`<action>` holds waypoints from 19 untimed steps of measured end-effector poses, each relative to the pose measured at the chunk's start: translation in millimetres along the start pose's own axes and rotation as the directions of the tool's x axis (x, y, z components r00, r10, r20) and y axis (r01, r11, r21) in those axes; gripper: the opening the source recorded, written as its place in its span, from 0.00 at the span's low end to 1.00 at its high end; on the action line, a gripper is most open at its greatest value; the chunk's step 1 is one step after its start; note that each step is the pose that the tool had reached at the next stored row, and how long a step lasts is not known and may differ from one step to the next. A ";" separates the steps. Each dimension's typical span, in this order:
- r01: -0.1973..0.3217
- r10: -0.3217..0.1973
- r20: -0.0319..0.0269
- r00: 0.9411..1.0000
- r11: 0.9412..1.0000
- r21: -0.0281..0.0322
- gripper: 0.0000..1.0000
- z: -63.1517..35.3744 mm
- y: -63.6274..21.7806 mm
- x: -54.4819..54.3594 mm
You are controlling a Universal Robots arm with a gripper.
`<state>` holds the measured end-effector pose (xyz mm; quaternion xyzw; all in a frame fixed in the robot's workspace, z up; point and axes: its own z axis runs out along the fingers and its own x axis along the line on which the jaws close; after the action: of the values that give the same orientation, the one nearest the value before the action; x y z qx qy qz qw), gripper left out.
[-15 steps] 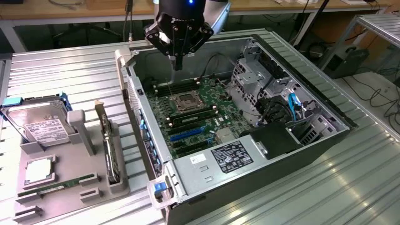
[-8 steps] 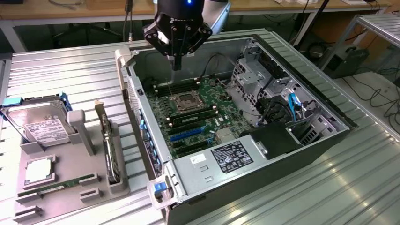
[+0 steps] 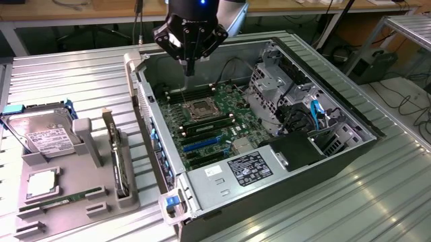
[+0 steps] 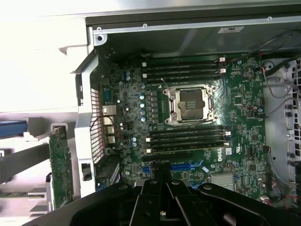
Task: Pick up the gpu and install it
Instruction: 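Reach for the gpu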
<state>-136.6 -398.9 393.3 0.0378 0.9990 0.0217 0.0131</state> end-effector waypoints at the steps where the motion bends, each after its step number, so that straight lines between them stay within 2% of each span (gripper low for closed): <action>1: 0.000 0.000 0.000 1.000 1.000 0.000 0.11 0.0 0.0 0.2; 19: 0.000 0.000 0.000 1.000 1.000 0.000 0.11 -0.1 -0.4 5.4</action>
<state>-142.0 -398.9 393.2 0.0378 0.9990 0.0217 0.0131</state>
